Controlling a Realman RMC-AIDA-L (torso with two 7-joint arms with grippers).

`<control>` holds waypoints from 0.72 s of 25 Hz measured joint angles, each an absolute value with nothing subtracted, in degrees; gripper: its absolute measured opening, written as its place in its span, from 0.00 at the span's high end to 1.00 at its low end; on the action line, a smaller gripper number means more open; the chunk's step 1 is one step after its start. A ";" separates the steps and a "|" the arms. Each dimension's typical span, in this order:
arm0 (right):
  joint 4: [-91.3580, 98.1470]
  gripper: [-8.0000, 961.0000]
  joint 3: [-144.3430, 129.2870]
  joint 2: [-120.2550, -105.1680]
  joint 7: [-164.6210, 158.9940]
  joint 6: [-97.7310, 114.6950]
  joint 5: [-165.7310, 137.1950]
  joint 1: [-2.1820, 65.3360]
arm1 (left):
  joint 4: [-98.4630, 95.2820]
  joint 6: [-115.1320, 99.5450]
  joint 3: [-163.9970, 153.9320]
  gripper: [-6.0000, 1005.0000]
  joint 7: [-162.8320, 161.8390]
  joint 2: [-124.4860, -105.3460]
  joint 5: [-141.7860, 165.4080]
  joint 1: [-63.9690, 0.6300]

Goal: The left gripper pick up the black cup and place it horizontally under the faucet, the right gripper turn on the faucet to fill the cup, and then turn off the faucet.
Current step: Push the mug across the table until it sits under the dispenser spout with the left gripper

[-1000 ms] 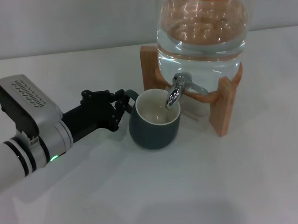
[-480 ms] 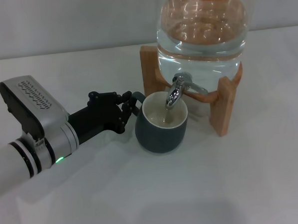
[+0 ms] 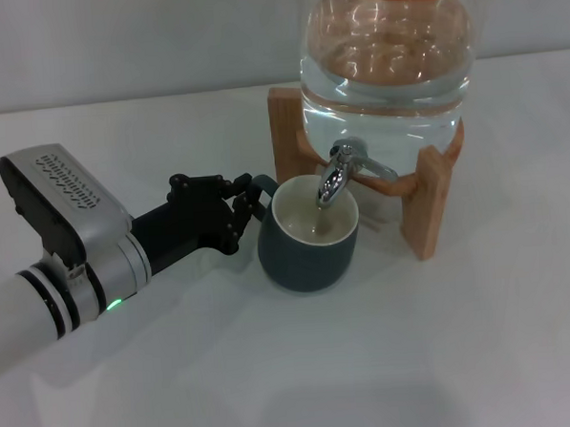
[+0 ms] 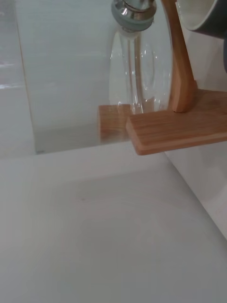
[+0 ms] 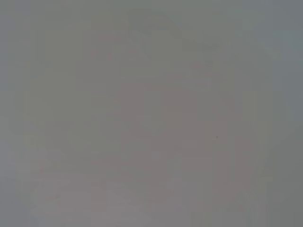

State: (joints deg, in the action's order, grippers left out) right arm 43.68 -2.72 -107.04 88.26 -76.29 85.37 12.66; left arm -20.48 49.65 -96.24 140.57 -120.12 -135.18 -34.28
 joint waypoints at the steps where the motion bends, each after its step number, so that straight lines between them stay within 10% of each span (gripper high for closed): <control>1: 43.68 0.12 -2.71 -107.02 88.26 -76.29 85.38 12.66 | -20.49 49.65 -96.23 0.82 140.59 -120.12 -135.18 -34.28; 18: 43.68 0.12 -2.73 -106.87 88.33 -76.24 85.54 12.73 | -20.43 49.17 -96.21 0.72 140.71 -120.08 -136.54 -34.25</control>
